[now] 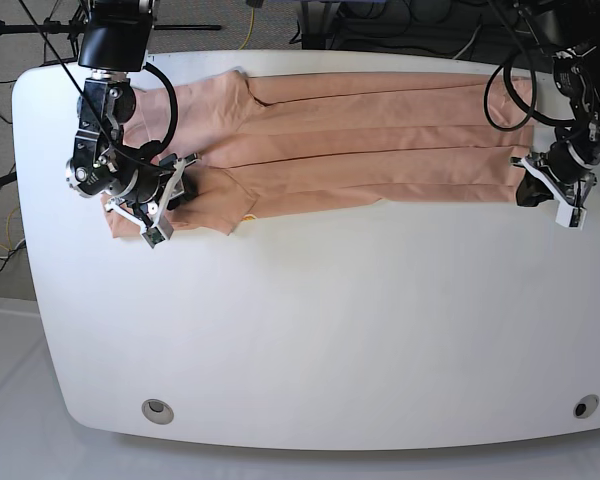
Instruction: Fold the T-shirt properly
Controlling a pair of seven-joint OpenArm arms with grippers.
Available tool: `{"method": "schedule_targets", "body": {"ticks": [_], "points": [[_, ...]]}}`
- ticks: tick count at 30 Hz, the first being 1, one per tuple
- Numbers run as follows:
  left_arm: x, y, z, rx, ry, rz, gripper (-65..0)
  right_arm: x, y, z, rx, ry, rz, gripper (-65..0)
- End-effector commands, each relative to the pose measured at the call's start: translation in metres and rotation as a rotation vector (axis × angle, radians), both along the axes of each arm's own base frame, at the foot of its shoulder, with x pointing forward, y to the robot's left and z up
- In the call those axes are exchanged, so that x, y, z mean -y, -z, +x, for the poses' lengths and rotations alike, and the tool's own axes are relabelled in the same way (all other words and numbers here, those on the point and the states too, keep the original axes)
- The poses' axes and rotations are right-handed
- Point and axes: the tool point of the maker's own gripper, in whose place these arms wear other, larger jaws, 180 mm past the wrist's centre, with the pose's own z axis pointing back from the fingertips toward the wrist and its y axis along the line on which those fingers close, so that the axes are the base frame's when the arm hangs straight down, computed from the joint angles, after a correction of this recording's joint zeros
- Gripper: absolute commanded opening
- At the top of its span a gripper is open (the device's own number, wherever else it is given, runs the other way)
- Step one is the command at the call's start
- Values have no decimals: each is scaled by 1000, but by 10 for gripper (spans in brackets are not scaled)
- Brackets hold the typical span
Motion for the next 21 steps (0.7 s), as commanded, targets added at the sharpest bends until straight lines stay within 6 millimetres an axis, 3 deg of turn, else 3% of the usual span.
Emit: {"method": "schedule_targets", "body": {"ticks": [1,4,6,8,21], "points": [[-5,-21,12,69,8,17,-644,5,-9,8,32,0,-8,-460],[-9,-23,14,77,-9,24,-592,5,-10,9,33,-1,-9,-461],[-11,-25,16,82,-26,27,-525,5,-10,9,32,-1,-12,-460],[-16,-30,19,90,-71,36,-417,4,-10,8,32,-3,-10,-463],[-13,-51,23,143,-51,76,-349,3,-10,10,37,-1,-6,-464]]}}
